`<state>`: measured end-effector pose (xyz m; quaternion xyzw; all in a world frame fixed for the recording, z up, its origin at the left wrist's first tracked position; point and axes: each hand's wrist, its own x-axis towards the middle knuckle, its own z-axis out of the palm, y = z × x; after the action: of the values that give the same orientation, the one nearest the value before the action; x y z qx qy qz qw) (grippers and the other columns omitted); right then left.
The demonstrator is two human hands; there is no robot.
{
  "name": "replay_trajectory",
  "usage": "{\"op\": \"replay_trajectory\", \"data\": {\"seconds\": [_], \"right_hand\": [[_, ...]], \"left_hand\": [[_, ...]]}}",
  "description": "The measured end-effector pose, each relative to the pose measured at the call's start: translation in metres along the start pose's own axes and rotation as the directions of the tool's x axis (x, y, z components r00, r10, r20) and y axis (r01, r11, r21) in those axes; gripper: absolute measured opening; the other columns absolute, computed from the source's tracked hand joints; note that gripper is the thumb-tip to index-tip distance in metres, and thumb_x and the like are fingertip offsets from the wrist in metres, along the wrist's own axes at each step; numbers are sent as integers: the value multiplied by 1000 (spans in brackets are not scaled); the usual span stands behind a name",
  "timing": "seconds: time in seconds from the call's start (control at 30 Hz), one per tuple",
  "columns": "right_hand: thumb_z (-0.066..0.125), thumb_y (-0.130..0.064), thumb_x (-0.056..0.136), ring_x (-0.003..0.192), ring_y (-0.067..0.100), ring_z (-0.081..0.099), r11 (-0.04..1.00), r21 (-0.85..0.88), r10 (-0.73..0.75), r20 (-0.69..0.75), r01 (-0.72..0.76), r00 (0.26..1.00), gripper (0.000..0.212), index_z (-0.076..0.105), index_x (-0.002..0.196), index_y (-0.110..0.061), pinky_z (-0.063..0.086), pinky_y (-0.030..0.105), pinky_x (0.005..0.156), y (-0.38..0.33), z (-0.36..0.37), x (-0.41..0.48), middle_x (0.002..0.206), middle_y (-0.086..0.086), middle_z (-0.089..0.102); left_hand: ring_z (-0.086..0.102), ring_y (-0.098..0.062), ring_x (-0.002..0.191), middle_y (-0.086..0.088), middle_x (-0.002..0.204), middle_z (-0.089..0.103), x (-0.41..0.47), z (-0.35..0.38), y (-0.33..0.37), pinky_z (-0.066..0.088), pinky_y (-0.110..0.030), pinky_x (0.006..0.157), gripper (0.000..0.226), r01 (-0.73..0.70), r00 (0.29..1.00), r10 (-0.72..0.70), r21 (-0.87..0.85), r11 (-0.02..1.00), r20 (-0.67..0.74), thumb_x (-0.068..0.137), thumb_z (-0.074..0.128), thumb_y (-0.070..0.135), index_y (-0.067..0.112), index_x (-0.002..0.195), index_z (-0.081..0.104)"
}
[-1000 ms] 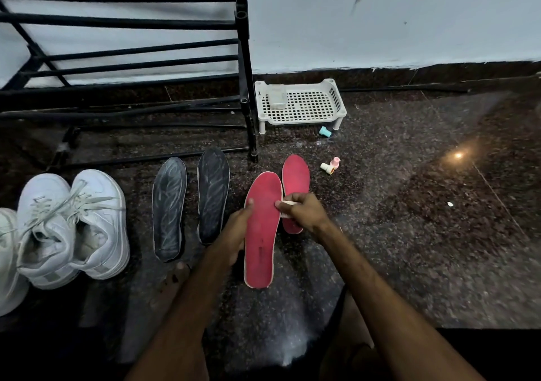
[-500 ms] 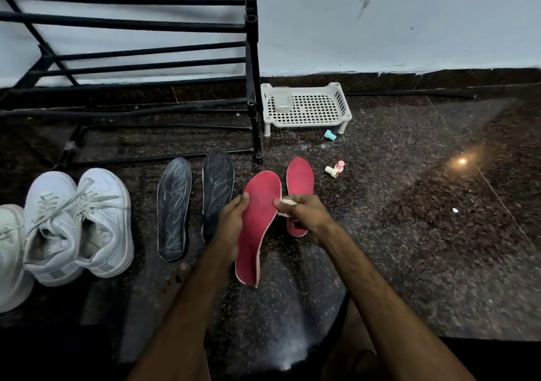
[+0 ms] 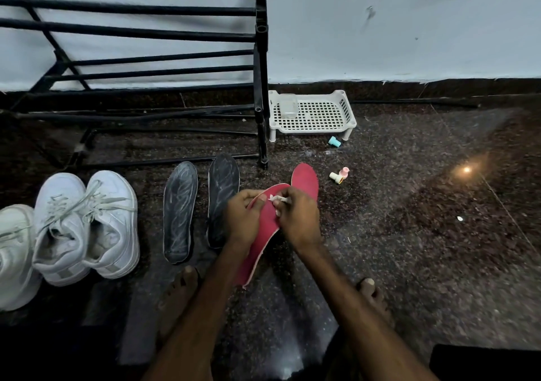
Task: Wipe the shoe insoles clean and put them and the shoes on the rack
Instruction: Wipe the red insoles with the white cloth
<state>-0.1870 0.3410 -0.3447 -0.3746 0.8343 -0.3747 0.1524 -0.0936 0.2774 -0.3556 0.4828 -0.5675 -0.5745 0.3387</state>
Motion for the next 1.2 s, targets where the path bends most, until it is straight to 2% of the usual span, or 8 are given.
{"op": "replay_trajectory", "data": {"seconds": [0.13, 0.3, 0.47, 0.57, 0.67, 0.9, 1.07, 1.2], "right_hand": [[68, -14, 87, 79, 13, 64, 1000, 21, 5, -36, -4, 999, 4, 69, 91, -15, 51, 28, 71, -4, 2, -5, 88, -1, 71], [74, -11, 82, 75, 8, 67, 993, 89, -107, 310, 83, 945, 5, 76, 85, -14, 54, 30, 75, -6, 0, -3, 85, 0, 75], [76, -33, 79, 69, 11, 69, 887, 415, 244, -47, -204, 969, 12, 74, 76, -21, 57, 34, 71, 43, -17, 9, 73, -5, 74], [71, -53, 66, 67, 22, 70, 854, 341, 379, 110, -393, 919, 34, 70, 70, -19, 58, 50, 74, 76, 0, 8, 68, 1, 73], [68, -68, 63, 61, 14, 65, 819, 244, 444, 306, -520, 842, 52, 71, 71, -16, 58, 46, 77, 82, 17, 12, 66, 0, 73], [65, -55, 81, 92, 26, 69, 881, -143, 473, 261, -451, 841, 34, 71, 94, -24, 55, 34, 82, 76, 41, 35, 95, 3, 74], [54, -40, 89, 104, 32, 65, 852, -362, 458, 164, -378, 874, 33, 68, 111, -20, 51, 36, 87, 73, 46, 41, 112, 12, 68], [52, -39, 91, 105, 34, 64, 847, -395, 441, 151, -355, 885, 33, 65, 113, -18, 50, 38, 86, 72, 50, 37, 114, 13, 66]], "left_hand": [[69, -24, 82, -13, 91, 73, -1, 3, -4, 54, -34, 76, 7, 40, 998, -42, -27, 999, -57, 90, 64, 3, 5, 95, 69], [64, -18, 74, -14, 87, 71, 7, -1, -11, 52, -31, 73, 8, 111, 990, -115, -49, 993, -84, 91, 62, 1, 1, 95, 69], [41, -14, 60, 0, 64, 49, 36, 18, -27, 34, -29, 58, 23, 216, 960, -215, -14, 976, -177, 98, 54, 21, 7, 80, 59], [44, -23, 62, -7, 61, 45, 58, 32, -38, 27, -30, 54, 34, 299, 943, -280, 88, 950, -177, 103, 45, 28, 7, 77, 53], [61, -42, 94, -29, 98, 63, 84, 45, -57, 47, -40, 70, 39, 352, 930, -330, 125, 928, -163, 102, 45, 28, -7, 99, 63], [60, -20, 83, -9, 100, 63, 126, 59, -84, 50, -28, 65, 19, 350, 937, -350, 91, 933, -14, 95, 58, 11, 9, 114, 55], [64, -27, 100, -5, 110, 67, 133, 69, -86, 52, -41, 84, 59, 106, 992, -126, 424, 899, 20, 77, 79, 18, 16, 126, 47], [51, -30, 112, -5, 132, 53, 122, 70, -88, 47, -44, 85, 74, -317, 945, 237, 802, 507, 224, 78, 78, 26, 24, 143, 42]]}}
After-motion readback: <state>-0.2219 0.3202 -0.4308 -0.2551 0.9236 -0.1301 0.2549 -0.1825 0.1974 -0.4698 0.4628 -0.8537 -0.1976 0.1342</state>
